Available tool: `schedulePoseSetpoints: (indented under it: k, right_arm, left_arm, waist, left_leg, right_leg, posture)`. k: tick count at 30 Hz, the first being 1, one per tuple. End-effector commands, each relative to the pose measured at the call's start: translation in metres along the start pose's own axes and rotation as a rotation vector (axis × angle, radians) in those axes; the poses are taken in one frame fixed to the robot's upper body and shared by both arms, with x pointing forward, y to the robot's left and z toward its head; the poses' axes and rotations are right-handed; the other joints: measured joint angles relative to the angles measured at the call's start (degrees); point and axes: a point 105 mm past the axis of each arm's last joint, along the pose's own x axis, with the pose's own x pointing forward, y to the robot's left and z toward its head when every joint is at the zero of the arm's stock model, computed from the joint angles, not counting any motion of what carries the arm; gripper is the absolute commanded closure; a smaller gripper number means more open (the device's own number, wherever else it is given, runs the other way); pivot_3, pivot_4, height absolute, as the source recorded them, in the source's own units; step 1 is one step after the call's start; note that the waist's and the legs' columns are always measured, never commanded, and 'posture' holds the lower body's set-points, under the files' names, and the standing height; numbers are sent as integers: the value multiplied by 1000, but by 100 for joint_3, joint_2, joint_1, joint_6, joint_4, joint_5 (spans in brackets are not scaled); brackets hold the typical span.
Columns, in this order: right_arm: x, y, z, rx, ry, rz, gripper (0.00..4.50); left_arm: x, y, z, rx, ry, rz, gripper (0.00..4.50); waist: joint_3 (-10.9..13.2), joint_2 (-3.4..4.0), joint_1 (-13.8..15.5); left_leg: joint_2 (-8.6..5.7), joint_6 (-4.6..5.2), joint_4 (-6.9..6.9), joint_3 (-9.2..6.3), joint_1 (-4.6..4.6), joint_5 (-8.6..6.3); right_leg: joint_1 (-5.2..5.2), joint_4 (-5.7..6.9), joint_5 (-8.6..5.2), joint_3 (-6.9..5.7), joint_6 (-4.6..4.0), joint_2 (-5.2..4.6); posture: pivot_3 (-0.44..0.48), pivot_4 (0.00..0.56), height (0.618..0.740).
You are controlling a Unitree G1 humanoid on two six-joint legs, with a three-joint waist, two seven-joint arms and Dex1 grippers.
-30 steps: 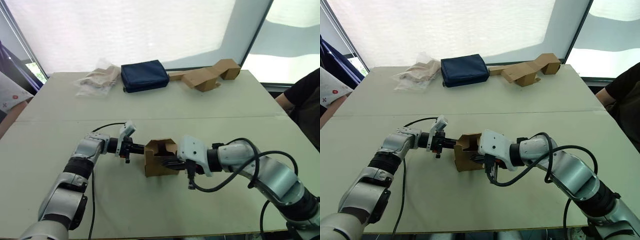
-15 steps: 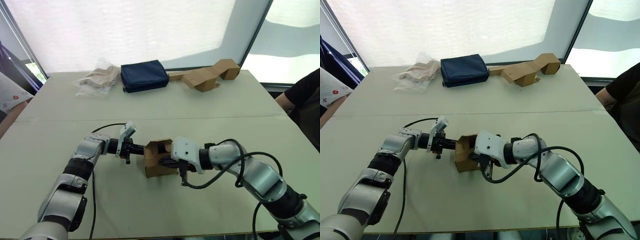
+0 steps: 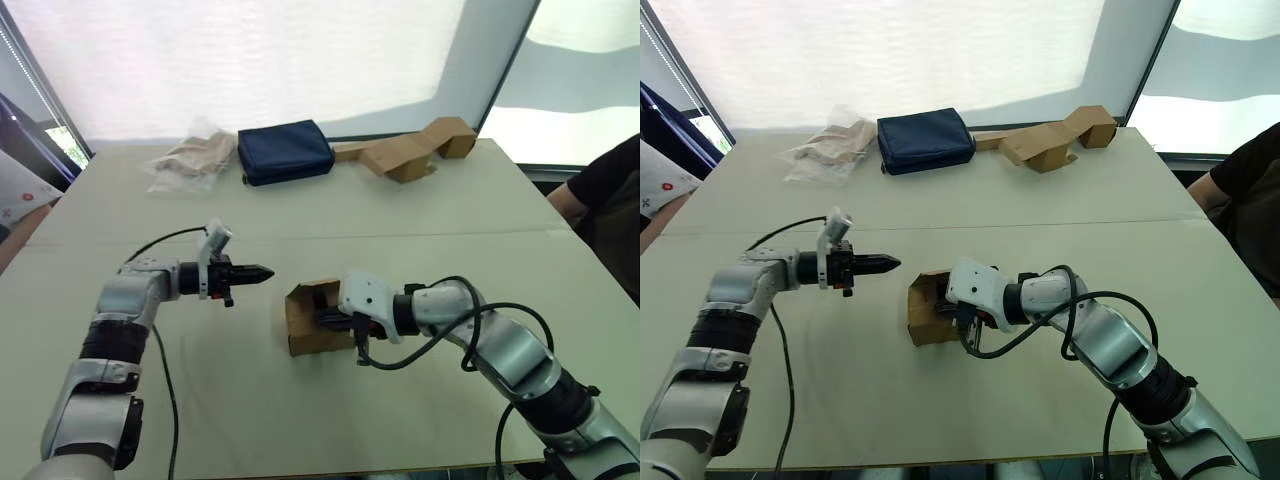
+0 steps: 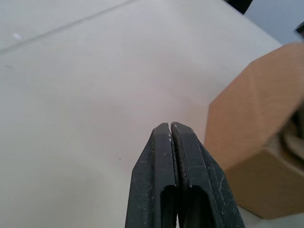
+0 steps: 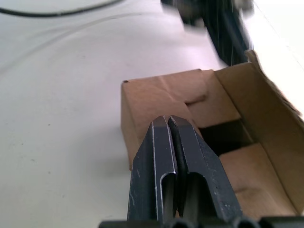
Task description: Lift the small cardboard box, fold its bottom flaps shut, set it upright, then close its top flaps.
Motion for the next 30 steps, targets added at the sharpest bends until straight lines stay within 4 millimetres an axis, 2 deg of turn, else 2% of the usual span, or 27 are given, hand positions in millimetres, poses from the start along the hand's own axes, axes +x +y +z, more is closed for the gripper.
schedulePoseSetpoints:
  k: [1,4,9,13,22,28,30]
  right_arm:
    - [-4,-4,10,-22,-44,-18,4500]
    - [-4,-3,9,-19,-43,-15,4500]
    - [-1,-2,8,-14,-47,-2,4500]
    - [0,-1,8,-18,-47,2,4500]
    - [-2,2,11,-19,-58,9,4500]
    - [-17,-5,26,-6,-121,0,4500]
    - [-25,-12,37,43,-187,-4,4500]
  left_arm:
    - [-11,-44,11,-12,-19,-105,4474]
    - [-12,-64,4,-22,12,-127,4474]
    - [4,-90,-11,-17,49,-174,4474]
    - [13,-87,-25,1,76,-133,4474]
    - [23,-81,-31,-5,66,-127,4474]
    - [25,-83,-37,-3,86,-143,4474]
    - [26,-83,-37,0,90,-145,4474]
  waist:
    - [0,0,0]
    - [0,-1,40]
    - [0,-1,27]
    - [0,-1,15]
    - [0,-1,21]
    - [0,-1,24]
    - [0,-1,20]
  left_leg:
    - [-3,0,0,0,0,0]
    - [-15,-3,0,-2,0,2]
    - [-22,-3,0,-4,0,2]
    - [-20,-3,0,-3,3,2]
    - [-20,-3,-1,-1,4,2]
    - [-20,-3,-2,-1,4,2]
    - [-20,-3,-2,-1,4,2]
  right_leg:
    - [1,0,0,0,0,-13]
    - [5,1,0,-8,1,-33]
    - [9,-4,0,-9,1,-38]
    - [9,-4,0,-9,1,-34]
    - [10,-6,0,-10,1,-31]
    - [10,-7,0,-13,1,-30]
    - [10,-7,0,-13,1,-30]
  posture:
    - [0,150,740]
    - [0,150,740]
    - [0,150,740]
    - [0,150,740]
    - [0,150,740]
    - [0,150,740]
    - [0,150,740]
